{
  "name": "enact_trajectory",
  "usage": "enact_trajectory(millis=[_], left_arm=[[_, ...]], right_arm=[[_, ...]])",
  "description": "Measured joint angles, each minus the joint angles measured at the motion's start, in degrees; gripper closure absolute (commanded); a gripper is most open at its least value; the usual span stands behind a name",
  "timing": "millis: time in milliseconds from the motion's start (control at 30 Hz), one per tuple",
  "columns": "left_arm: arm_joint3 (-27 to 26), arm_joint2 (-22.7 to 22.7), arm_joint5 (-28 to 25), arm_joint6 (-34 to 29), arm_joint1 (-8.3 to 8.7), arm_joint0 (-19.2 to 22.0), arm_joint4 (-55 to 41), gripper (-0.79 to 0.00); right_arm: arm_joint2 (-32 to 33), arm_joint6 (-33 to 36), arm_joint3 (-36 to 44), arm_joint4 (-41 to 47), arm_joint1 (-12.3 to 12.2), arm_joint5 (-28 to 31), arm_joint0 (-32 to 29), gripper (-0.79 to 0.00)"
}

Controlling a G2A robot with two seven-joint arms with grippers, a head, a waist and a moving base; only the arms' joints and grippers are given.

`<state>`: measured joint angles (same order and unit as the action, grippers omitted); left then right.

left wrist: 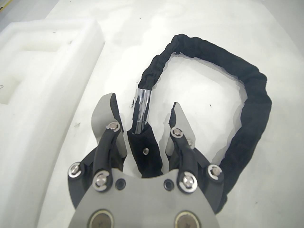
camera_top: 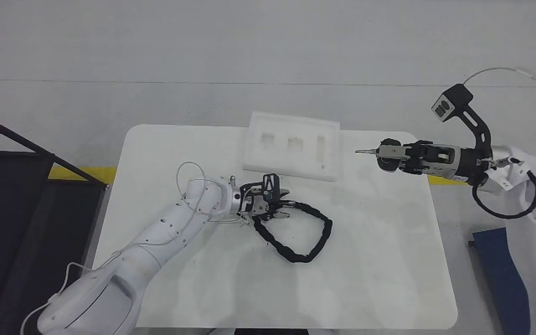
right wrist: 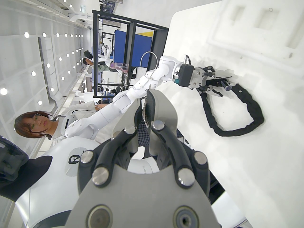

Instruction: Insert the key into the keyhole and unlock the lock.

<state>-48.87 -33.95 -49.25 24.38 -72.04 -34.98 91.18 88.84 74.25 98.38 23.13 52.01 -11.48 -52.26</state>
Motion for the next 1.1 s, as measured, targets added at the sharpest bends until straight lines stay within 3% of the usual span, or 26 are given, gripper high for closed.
enact_trajectory(millis=[100, 233, 333, 467, 800, 1100], left_arm=[[0.7, 0.3, -0.2, 0.3, -0.29, 0.2, 0.4, -0.366], [1.6, 0.5, -0.2, 0.8, -0.55, 0.4, 0.9, -0.200], [2.3, 0.4, 0.0, 0.6, -0.75, 0.4, 0.8, -0.148], [3.1, 0.1, 0.3, -0.5, -1.12, 0.5, -0.1, 0.000], [2.7, -1.1, -0.9, 0.2, -1.78, 1.3, -3.0, 0.000], [-2.3, -4.3, -3.9, 4.9, -0.70, 1.4, -5.0, 0.000]], right_arm=[[0.0, 0.0, 0.0, 0.0, 0.0, 0.0, 0.0, 0.000], [0.0, 0.0, 0.0, 0.0, 0.0, 0.0, 0.0, 0.000], [0.0, 0.0, 0.0, 0.0, 0.0, 0.0, 0.0, 0.000], [0.0, 0.0, 0.0, 0.0, 0.0, 0.0, 0.0, 0.000], [0.0, 0.0, 0.0, 0.0, 0.0, 0.0, 0.0, 0.000], [0.0, 0.0, 0.0, 0.0, 0.0, 0.0, 0.0, 0.000]])
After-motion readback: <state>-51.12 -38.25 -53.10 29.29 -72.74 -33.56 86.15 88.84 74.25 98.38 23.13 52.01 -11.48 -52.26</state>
